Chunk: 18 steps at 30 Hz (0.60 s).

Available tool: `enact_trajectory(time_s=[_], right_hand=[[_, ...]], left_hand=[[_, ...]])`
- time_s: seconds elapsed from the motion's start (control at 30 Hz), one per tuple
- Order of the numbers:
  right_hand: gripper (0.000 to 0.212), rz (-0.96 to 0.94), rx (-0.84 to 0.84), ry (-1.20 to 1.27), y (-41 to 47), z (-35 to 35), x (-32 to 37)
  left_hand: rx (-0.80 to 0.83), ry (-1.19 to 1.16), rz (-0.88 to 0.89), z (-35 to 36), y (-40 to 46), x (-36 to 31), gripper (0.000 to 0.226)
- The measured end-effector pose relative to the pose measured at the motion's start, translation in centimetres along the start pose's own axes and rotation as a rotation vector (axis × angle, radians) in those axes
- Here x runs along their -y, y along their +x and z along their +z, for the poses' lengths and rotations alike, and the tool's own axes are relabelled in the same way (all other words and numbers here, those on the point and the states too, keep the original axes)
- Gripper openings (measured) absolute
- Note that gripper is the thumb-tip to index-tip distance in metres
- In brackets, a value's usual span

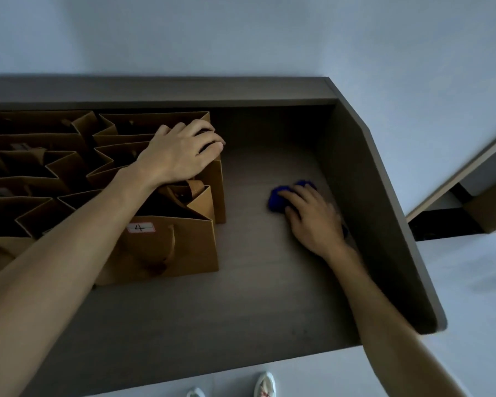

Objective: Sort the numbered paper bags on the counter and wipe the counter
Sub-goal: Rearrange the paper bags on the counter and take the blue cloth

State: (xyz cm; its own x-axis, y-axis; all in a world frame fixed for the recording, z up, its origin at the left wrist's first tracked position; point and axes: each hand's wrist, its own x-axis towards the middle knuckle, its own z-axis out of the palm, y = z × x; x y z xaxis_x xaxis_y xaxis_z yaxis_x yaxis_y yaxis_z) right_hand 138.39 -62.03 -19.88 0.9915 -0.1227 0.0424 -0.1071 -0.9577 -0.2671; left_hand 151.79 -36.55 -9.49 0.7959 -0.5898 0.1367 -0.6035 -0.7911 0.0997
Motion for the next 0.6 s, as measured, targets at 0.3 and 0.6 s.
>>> enact_trajectory(time_s=[0.3,0.6], right_hand=[[0.041,-0.107,0.037,0.002,-10.3,0.2,2.0],[0.042,-0.021,0.032,0.013,6.8,0.1,0.8]], left_hand=[[0.007,0.007,-0.016,-0.1,-0.1,0.2,0.044],[0.026,-0.01,-0.014,-0.3,-0.3,-0.2,0.044]])
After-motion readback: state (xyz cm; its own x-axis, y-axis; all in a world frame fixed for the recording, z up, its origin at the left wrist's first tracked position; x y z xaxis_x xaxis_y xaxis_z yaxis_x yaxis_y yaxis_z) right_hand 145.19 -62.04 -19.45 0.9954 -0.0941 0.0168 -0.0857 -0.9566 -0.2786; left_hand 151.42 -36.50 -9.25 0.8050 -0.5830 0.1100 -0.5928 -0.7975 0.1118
